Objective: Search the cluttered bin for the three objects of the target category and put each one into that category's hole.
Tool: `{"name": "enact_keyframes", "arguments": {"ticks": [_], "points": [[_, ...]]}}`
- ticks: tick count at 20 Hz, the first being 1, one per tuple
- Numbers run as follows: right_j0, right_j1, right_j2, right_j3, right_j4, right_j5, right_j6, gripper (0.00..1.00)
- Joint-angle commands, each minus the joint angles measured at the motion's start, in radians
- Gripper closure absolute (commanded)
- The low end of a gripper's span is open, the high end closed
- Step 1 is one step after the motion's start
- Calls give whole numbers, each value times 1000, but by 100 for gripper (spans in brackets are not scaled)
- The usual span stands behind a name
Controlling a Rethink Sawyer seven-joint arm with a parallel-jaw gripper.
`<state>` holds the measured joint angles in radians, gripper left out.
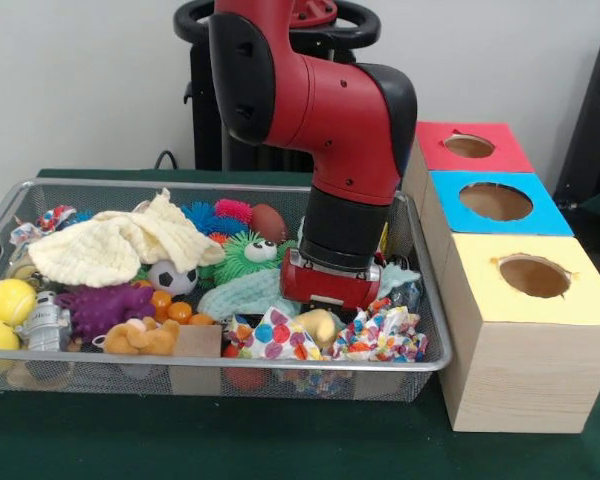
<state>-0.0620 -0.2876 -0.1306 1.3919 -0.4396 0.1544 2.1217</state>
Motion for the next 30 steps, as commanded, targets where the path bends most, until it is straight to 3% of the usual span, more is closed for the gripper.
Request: {"name": "enact_keyframes", "arguments": {"ticks": [1, 6, 10, 13, 17, 21, 25, 30], "points": [[-76, 236, -107, -103, 60, -161, 213, 100], [-97, 213, -83, -78, 80, -166, 167, 100], [-156, 119, -3, -11, 54, -94, 94, 100], [-251, 5, 107, 83, 32, -4, 4, 100], [-465, -245, 329, 258, 41, 257, -248, 100], [-571, -359, 427, 344, 55, 391, -325, 100], [-646, -413, 497, 378, 44, 462, -355, 100], [-713, -408, 558, 382, 1, 482, -363, 100]]}}
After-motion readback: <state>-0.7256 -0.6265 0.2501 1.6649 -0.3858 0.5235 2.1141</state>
